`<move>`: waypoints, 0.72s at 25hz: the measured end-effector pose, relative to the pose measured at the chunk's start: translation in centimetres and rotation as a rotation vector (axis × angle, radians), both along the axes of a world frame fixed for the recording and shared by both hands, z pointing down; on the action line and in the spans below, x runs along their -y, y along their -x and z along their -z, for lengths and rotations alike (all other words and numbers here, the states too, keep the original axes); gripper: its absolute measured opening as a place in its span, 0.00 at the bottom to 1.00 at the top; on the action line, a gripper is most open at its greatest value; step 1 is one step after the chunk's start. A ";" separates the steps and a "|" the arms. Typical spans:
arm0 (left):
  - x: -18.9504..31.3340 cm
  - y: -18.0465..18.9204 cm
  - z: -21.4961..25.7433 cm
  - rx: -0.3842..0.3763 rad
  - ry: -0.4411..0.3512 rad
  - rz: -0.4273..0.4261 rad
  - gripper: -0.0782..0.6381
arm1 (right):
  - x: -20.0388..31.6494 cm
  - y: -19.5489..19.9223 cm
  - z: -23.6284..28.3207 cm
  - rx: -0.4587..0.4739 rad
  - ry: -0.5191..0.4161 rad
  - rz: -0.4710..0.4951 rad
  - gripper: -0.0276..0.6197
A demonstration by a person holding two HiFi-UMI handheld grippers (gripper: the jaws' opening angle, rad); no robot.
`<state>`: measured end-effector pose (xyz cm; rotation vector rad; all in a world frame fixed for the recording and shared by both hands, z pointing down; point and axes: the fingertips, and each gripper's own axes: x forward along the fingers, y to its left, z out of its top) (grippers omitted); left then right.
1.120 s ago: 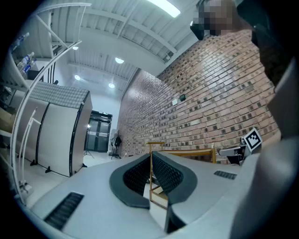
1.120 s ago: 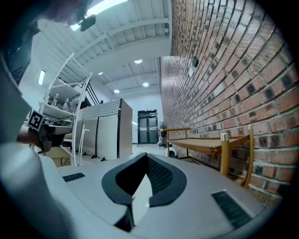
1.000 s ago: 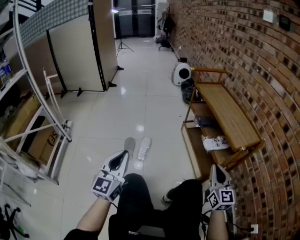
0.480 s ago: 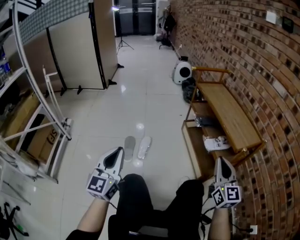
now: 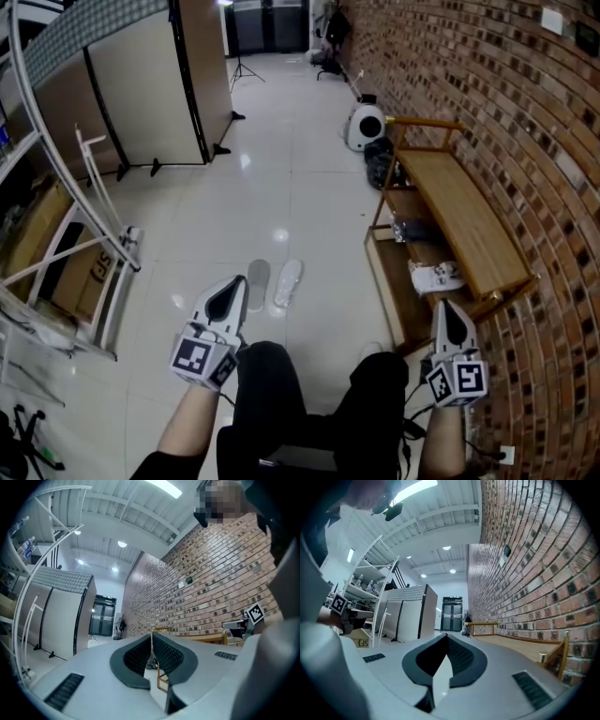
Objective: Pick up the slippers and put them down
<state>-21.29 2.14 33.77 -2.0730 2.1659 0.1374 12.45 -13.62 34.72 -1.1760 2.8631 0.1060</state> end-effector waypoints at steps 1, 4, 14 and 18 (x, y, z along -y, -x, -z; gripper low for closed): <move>0.3 0.0 0.2 0.000 -0.003 0.001 0.13 | 0.2 0.2 0.1 0.002 0.000 -0.001 0.06; 1.4 -0.1 0.4 -0.009 -0.011 -0.005 0.13 | 0.8 1.1 0.2 0.002 0.000 0.002 0.06; 3.3 1.8 -2.3 -0.072 0.020 0.015 0.13 | 2.8 5.1 -3.2 -0.080 0.036 0.029 0.06; 5.0 3.6 -3.2 -0.079 0.036 0.033 0.13 | 4.2 6.5 -3.3 -0.064 0.047 0.021 0.06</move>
